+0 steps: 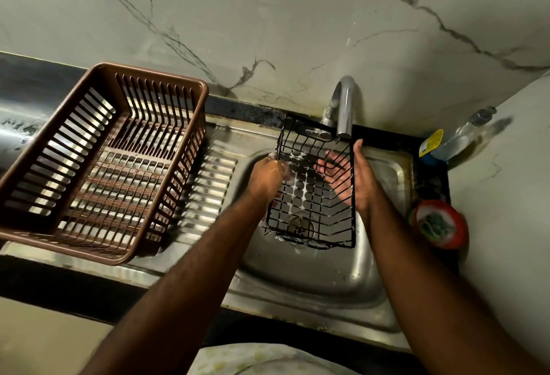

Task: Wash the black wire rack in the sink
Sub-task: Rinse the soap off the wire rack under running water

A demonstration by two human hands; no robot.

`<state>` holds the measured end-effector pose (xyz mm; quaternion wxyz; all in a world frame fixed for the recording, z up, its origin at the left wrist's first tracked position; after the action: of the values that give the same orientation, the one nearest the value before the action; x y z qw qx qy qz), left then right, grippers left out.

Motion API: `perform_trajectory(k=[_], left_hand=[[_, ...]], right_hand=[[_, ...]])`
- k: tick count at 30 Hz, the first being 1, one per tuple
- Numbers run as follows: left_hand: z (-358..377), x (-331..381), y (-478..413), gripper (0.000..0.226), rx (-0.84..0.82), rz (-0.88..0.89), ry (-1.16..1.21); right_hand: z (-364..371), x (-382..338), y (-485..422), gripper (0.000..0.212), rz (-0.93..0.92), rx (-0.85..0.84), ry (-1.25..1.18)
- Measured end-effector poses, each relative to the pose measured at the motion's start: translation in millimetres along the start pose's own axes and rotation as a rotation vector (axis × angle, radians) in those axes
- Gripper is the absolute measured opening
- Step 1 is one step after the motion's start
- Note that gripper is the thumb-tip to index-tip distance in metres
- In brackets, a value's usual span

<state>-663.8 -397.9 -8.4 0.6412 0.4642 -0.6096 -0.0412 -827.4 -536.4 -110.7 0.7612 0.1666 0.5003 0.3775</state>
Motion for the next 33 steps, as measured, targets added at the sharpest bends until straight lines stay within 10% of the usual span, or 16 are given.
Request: perform_trajectory(k=[10, 20, 26, 33], left_hand=[[-12, 6, -5, 0.036, -0.048, 0.127, 0.028], [-13, 9, -9, 0.030, -0.107, 0.160, 0.031], [-10, 1, -6, 0.029, -0.121, 0.202, 0.000], [-5, 1, -5, 0.033, -0.099, 0.137, 0.127]], right_hand=[[10, 5, 1, 0.021, 0.101, -0.016, -0.048], [16, -10, 1, 0.046, 0.145, -0.064, 0.055], [11, -16, 0, 0.005, 0.144, 0.012, 0.257], [21, -21, 6, 0.023, 0.038, -0.080, 0.125]])
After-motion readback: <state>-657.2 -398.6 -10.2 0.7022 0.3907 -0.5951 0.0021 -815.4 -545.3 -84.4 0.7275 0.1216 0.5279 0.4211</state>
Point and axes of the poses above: each hand's wrist, its own y-axis away from the middle knuckle, its own z-axis out of the palm, x = y × z, the point moved 3 cm from there along -y, towards the middle knuckle, and after that the axes turned 4 degrees about x, right-handed, at the moved point
